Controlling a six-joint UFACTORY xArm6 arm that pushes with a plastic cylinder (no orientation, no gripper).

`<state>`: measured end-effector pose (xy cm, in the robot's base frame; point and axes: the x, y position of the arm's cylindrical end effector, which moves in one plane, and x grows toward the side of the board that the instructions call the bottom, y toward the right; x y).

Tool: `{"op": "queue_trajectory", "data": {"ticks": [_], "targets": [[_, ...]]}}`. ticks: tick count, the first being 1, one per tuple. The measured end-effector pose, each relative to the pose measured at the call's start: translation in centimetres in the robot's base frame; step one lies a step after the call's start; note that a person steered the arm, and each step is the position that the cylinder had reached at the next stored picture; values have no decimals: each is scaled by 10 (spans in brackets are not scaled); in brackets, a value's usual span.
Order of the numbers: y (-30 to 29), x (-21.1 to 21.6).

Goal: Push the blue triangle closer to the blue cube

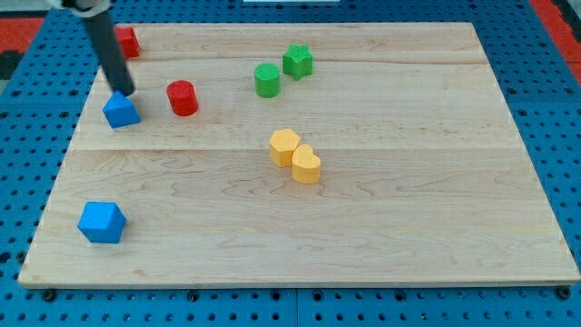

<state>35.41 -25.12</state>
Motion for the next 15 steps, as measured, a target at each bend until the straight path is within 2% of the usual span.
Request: {"op": "queue_trajectory", "data": {"ticks": [1, 7, 8, 9, 10, 11, 12, 13, 15], "targets": [[-6, 38], [-24, 44], [-19, 64], [6, 64], [12, 44], [48, 60], [84, 108], [93, 119], [82, 82]]}}
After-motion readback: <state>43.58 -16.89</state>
